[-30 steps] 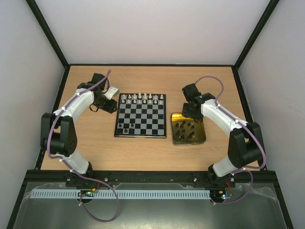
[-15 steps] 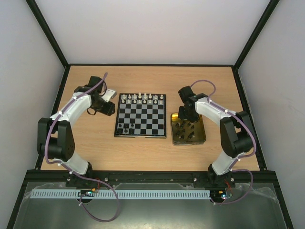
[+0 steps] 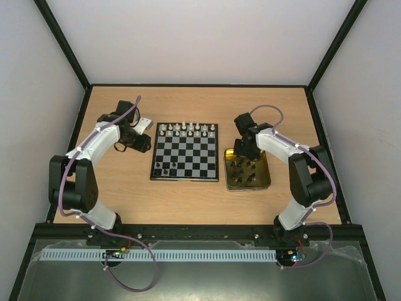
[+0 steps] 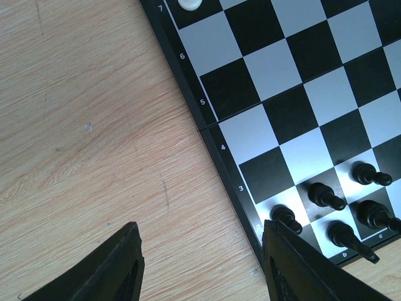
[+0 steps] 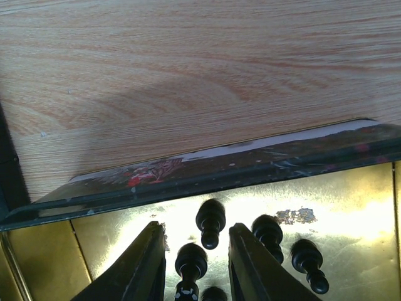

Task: Set up the chess pieces on the board
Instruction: Pick up the chess piece from the storage box.

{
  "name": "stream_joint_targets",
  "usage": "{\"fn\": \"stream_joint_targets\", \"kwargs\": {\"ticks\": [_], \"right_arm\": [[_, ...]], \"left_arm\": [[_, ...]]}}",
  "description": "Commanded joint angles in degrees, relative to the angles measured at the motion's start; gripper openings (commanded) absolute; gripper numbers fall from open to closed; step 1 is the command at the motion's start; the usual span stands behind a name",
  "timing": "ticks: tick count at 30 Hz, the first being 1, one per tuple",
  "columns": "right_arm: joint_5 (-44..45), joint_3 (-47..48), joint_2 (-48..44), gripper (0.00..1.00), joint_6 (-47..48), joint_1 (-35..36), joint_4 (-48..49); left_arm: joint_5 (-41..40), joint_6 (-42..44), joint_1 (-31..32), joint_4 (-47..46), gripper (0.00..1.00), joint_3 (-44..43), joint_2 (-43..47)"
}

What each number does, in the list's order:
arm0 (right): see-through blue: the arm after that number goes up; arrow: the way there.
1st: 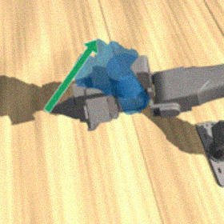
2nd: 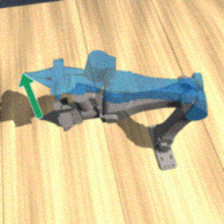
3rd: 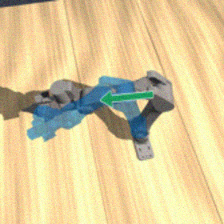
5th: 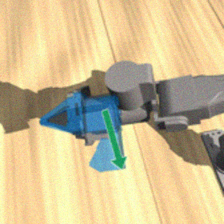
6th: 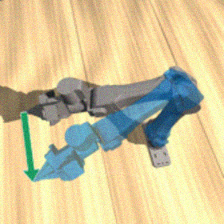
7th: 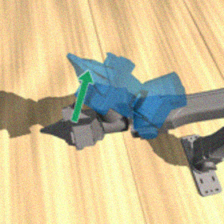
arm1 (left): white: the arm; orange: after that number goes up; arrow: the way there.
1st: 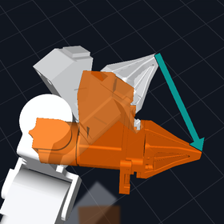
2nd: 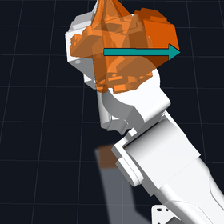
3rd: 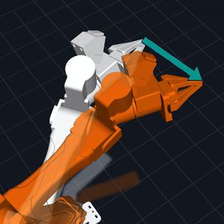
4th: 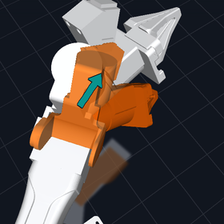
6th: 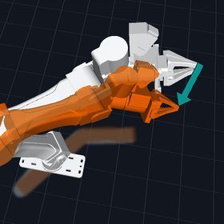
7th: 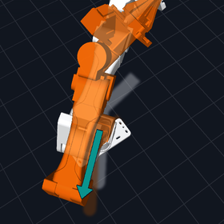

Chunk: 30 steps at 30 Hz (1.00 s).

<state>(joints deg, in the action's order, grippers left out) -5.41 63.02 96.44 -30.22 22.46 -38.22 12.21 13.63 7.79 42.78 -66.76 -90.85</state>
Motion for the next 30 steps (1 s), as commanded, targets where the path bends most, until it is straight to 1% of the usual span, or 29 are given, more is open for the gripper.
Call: {"fn": "stream_joint_targets", "kwargs": {"ticks": [1, 9, 11, 20, 24, 30], "right_arm": [[0.75, -1.37, 0.93, 0.28, -0.06, -0.3, 0.79], [0.73, -2.15, 1.43, 0.27, -0.28, -0.31, 1.75], [0.75, -2.31, 1.48, 0.25, -0.28, -0.31, 1.89], [1.1, -2.99, 1.72, 0.23, -0.37, -0.31, 2.53], [1.36, -3.02, 1.64, 0.21, -0.28, -0.3, 2.47], [1.32, -3.3, 1.79, 0.21, -0.28, -0.27, 2.71]], "left_arm": [[0.27, -0.44, -0.32, 0.28, 0.54, 0.03, 0.8], [0.23, -0.36, -0.32, 0.19, 0.54, 0.15, 0.94], [0.23, -0.35, -0.32, 0.19, 0.54, 0.14, 0.93], [0.35, -0.23, -0.32, 0.2, 0.54, 0.18, 1.01], [0.25, -0.23, -0.32, 0.28, 0.54, 0.14, 1.02], [0.19, -0.18, -0.32, 0.28, 0.54, 0.14, 1.1]]}}
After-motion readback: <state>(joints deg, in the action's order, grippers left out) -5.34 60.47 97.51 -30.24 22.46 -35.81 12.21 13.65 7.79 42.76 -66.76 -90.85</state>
